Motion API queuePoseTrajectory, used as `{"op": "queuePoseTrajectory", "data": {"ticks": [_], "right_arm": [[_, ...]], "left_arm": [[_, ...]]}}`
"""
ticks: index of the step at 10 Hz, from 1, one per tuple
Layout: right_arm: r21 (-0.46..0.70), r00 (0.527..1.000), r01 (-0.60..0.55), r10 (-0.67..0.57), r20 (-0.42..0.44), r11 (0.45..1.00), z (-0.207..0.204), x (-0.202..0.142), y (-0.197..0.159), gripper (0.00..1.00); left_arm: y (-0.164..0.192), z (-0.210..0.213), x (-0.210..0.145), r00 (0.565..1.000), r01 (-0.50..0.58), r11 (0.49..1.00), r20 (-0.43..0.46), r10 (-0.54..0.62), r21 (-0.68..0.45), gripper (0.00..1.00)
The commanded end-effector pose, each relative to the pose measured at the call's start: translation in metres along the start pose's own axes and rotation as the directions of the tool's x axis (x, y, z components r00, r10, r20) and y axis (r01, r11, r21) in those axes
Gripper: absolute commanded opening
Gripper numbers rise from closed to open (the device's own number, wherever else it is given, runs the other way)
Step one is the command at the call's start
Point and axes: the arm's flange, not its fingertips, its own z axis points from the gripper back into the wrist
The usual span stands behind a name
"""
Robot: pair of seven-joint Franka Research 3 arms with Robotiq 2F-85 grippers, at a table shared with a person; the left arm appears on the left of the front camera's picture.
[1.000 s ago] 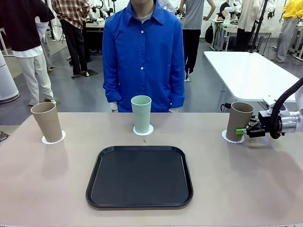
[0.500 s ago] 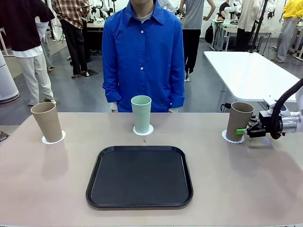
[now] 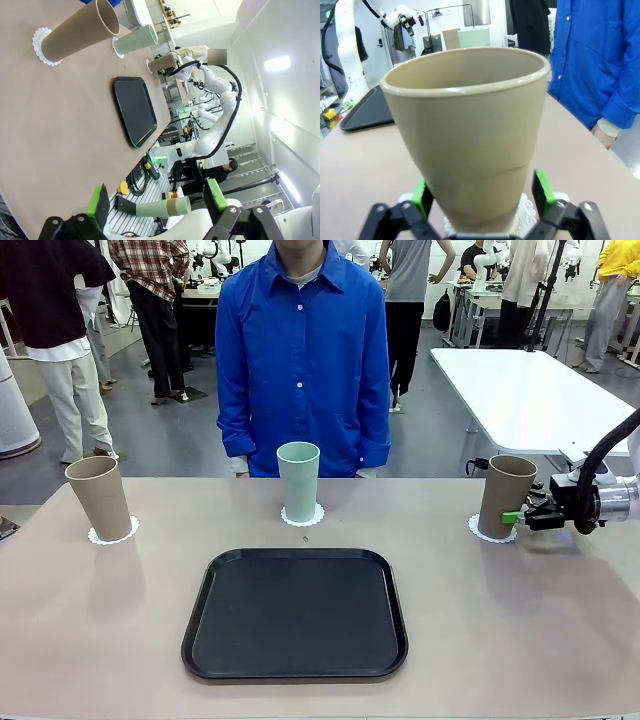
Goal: Place coasters on the table and set cups on them.
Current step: Take one Reusable plastic cup from the Flat Tray and place it on a coaster set by the human.
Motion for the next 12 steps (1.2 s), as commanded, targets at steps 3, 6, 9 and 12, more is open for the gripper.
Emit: {"op": "queuePoseTrajectory", "data": {"ticks": [3,6,9,12], "right_arm": [[0.039,0.999,0.032,-0.031,-0.015,0.999,0.015,-0.001,-0.007,1.0],[0.047,0.999,0.042,-0.04,-0.024,0.998,0.018,-0.003,-0.008,1.0],[0.097,0.998,0.062,-0.059,-0.035,0.993,0.024,-0.003,-0.007,1.0],[0.068,0.997,0.069,-0.067,-0.04,0.995,0.043,-0.001,-0.006,1.0]], "left_arm": [[-0.003,0.0,0.0,1.0,-0.016,1.0,0.004,0.016,0.011,1.0],[-0.003,0.0,0.0,1.0,-0.016,1.0,0.004,0.016,0.011,1.0],[-0.003,0.0,0.0,1.0,-0.016,1.0,0.004,0.016,0.011,1.0],[-0.003,0.0,0.0,1.0,-0.016,1.0,0.004,0.016,0.011,1.0]]}}
